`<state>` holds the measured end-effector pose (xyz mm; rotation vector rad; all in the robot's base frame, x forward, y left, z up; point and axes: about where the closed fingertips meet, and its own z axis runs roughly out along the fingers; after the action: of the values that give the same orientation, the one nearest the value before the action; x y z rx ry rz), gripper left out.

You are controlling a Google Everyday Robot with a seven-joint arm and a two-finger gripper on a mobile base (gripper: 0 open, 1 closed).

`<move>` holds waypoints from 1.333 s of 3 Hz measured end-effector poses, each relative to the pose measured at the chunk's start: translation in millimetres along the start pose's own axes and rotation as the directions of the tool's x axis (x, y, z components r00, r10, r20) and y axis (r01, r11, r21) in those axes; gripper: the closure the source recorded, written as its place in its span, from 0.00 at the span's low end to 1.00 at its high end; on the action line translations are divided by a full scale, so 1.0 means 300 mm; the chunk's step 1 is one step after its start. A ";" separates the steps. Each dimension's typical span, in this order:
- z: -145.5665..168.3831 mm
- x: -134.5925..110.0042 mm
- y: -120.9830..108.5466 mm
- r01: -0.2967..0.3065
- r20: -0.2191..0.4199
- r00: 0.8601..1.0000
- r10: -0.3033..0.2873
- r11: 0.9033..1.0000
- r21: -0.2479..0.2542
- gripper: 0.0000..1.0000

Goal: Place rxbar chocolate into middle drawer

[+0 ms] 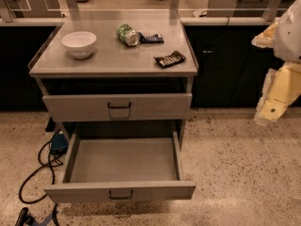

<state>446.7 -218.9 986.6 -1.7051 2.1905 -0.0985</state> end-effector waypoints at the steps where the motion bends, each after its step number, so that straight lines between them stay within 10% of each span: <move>1: 0.041 0.022 -0.084 0.030 0.100 0.995 -0.023 0.997 -0.077 0.00; 2: 0.136 0.007 -0.216 0.078 0.258 0.965 -0.035 0.985 -0.156 0.00; 3: 0.250 -0.045 -0.363 0.136 0.422 0.905 -0.059 0.978 -0.155 0.00; 4: 0.323 -0.053 -0.442 0.123 0.463 0.885 -0.043 0.982 -0.143 0.00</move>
Offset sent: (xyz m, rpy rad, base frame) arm 0.1801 -0.0365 -0.0006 0.4976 0.0330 0.2742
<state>603.8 -223.6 936.3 -1.6961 1.8119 0.4397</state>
